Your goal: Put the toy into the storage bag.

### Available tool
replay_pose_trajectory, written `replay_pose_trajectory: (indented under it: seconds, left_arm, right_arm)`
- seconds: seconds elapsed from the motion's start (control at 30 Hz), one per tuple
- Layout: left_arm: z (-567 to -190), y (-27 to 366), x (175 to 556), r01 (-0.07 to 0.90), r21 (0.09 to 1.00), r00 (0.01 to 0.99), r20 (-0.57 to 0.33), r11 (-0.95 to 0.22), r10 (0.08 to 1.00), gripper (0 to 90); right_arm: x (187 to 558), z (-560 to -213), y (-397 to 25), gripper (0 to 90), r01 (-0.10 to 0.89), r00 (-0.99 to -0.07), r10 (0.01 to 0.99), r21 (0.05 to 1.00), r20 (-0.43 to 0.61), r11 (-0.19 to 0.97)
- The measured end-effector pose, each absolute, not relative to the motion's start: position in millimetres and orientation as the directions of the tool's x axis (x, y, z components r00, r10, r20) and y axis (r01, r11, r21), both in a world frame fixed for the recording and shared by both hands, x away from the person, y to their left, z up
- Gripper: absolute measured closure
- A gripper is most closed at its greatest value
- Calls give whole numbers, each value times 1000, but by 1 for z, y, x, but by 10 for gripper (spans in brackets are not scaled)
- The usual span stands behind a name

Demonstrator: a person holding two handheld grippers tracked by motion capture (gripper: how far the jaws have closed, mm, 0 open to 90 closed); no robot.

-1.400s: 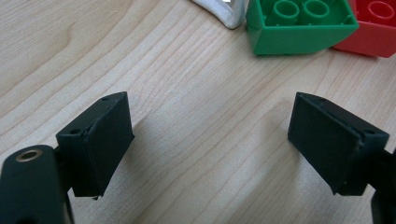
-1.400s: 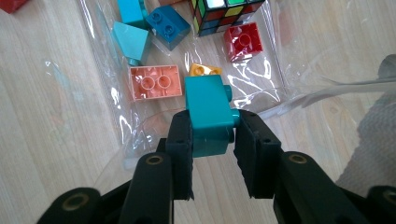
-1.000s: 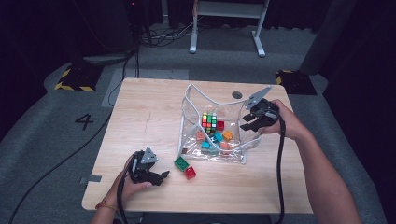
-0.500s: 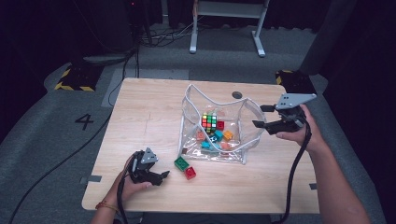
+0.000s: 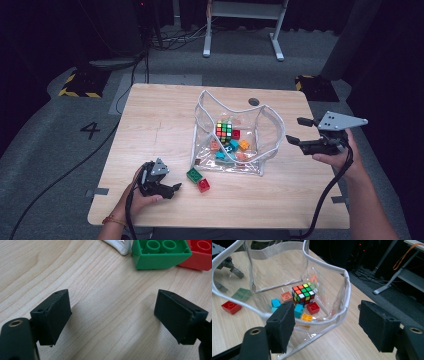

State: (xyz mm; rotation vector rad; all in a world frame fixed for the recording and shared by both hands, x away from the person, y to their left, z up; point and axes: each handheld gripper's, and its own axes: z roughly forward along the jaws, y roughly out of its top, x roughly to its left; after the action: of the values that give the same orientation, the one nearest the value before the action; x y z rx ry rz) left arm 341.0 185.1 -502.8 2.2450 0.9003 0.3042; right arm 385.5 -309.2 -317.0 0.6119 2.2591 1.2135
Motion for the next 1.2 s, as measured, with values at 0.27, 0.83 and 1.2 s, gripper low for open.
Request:
replay_pose_trajectory:
  seconds: [0.27, 0.83, 1.2]
  left_arm:
    - [-503, 185, 341, 519, 677, 731, -36, -522, 681, 141]
    - [-503, 185, 341, 519, 677, 731, -35, -522, 681, 141]
    - [-503, 185, 341, 523, 677, 728, -39, -518, 684, 141]
  right_arm:
    - [369, -333, -327, 288, 162, -760, 622, 871, -189, 463]
    - [348, -411, -309, 310, 239, -817, 571, 853, -82, 465]
    - [322, -450, -274, 324, 264, -875, 484, 824, -14, 501]
